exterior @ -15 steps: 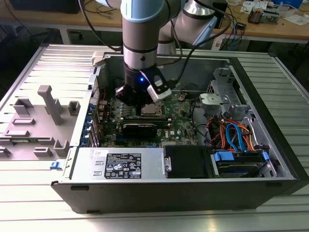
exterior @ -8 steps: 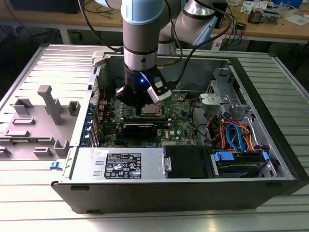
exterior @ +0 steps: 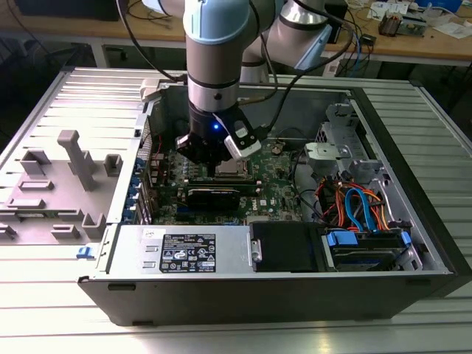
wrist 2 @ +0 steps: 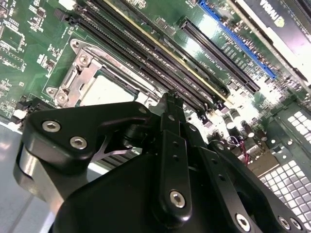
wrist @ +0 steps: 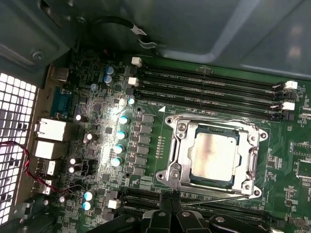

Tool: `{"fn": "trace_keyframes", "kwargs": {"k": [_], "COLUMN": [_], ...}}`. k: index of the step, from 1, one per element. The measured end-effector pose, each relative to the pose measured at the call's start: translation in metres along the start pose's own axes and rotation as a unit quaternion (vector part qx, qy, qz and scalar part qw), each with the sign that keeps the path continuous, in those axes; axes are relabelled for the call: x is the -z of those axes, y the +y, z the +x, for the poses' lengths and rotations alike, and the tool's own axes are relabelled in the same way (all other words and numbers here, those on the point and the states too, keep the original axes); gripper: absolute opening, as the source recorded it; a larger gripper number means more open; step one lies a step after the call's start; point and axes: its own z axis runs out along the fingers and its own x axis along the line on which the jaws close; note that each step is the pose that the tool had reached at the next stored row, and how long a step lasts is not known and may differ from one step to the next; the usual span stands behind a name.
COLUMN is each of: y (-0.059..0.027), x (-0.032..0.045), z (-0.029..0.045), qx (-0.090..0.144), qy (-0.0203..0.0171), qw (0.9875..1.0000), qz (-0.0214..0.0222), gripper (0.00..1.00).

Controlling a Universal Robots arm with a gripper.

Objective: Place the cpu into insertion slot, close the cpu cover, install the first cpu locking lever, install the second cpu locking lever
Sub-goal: 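Install the second cpu locking lever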

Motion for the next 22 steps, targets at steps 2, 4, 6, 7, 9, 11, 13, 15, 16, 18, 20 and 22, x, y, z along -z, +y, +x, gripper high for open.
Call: {"fn": "trace_keyframes", "kwargs": {"k": [2, 4, 6, 7, 9, 11, 13, 15, 16, 18, 20, 22], "y": [-0.0023, -0.0051, -0.0052, -0.0053, -0.0053, -0.0054, -0.0051, -0.0050, -0.0051, -0.0051, -0.0048, -0.0042], "x": [-0.0002, -0.0004, -0.0012, -0.0015, -0.0024, -0.0034, -0.0042, -0.0055, -0.0070, -0.0094, -0.0108, -0.0127], "z": [0.0006, 0.0014, 0.0015, 0.0014, 0.0014, 0.0016, 0.0025, 0.0032, 0.0034, 0.0034, 0.0034, 0.0039], "qx": [0.000, 0.001, 0.002, 0.002, 0.003, 0.004, 0.004, 0.004, 0.004, 0.004, 0.005, 0.005], "qy": [0.0000, 0.0000, -0.0001, -0.0001, -0.0002, -0.0003, -0.0005, -0.0009, -0.0013, -0.0022, -0.0025, -0.0029], "qw": [1.0000, 1.0000, 1.0000, 1.0000, 1.0000, 1.0000, 1.0000, 1.0000, 1.0000, 0.9999, 0.9999, 0.9998], "qz": [0.0000, -0.0004, -0.0012, -0.0015, -0.0022, -0.0030, -0.0041, -0.0066, -0.0090, -0.0141, -0.0162, -0.0179], "gripper": [0.11, 0.11, 0.11, 0.11, 0.11, 0.11, 0.11, 0.11, 0.11, 0.11, 0.11, 0.11]}}
